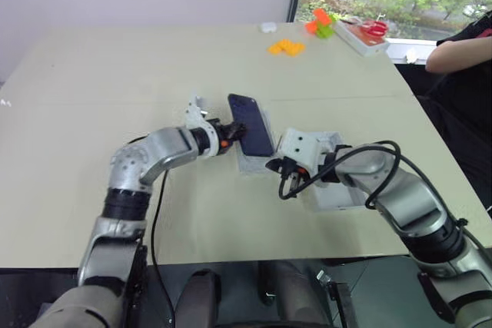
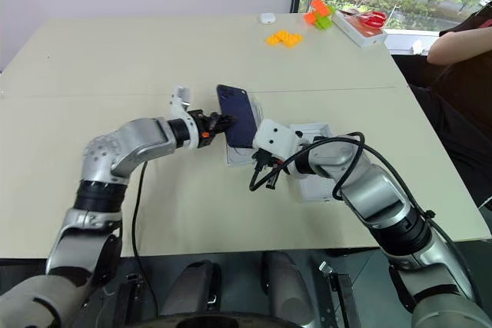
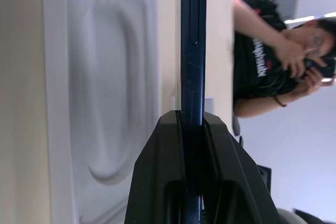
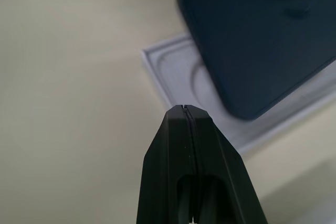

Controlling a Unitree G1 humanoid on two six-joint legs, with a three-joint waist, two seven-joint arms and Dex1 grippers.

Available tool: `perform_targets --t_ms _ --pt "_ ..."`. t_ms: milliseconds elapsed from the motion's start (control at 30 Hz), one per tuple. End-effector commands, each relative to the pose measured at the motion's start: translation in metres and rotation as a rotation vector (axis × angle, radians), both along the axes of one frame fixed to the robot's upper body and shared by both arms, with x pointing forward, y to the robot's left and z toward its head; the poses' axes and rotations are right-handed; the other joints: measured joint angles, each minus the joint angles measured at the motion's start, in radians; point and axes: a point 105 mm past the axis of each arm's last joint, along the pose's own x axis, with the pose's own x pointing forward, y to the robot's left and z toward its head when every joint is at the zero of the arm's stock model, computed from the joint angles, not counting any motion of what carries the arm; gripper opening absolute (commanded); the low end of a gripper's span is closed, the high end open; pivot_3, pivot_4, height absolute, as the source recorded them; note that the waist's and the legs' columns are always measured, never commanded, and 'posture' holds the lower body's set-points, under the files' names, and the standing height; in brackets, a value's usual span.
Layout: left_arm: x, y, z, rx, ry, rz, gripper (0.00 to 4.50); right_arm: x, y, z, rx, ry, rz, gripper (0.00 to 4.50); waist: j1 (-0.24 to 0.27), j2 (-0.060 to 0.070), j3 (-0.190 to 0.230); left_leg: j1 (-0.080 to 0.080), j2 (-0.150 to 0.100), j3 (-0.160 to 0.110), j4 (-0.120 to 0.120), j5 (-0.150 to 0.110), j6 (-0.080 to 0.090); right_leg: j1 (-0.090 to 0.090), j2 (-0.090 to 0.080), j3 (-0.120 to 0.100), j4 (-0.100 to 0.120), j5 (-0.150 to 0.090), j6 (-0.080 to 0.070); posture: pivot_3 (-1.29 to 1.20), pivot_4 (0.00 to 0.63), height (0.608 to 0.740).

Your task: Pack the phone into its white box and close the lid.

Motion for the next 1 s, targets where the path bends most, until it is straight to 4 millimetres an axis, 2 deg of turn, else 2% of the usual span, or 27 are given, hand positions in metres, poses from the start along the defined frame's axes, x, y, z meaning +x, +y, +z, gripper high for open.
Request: perform_targets --t_ms 33,333,1000 --pt "0.003 -0.004 0.017 0.011 -0.053 -0.036 0.05 -0.001 -0.009 0.014 0.012 -0.051 -0.043 0.00 -0.002 0.000 0.000 0.000 0.000 0.000 0.000 0.000 0.000 0.000 0.000 0.000 0.000 0.000 0.000 0.00 0.150 0.740" --pt "0.003 0.000 0.011 0.081 -0.064 -0.054 0.05 -0.001 -0.025 0.008 -0.004 -0.038 -0.119 0.00 -0.001 0.000 0.000 0.000 0.000 0.000 0.000 0.003 -0.005 0.000 0.000 0.000 0.001 0.000 0.000 0.00 0.150 0.740" --pt "0.006 -0.005 0.006 0.093 -0.082 -0.057 0.05 0.001 -0.029 0.003 -0.013 -0.020 -0.129 0.00 -0.001 0.000 0.000 0.001 -0.001 0.000 0.000 0.004 -0.006 0.001 -0.001 0.000 0.002 0.000 0.000 0.00 0.150 0.740"
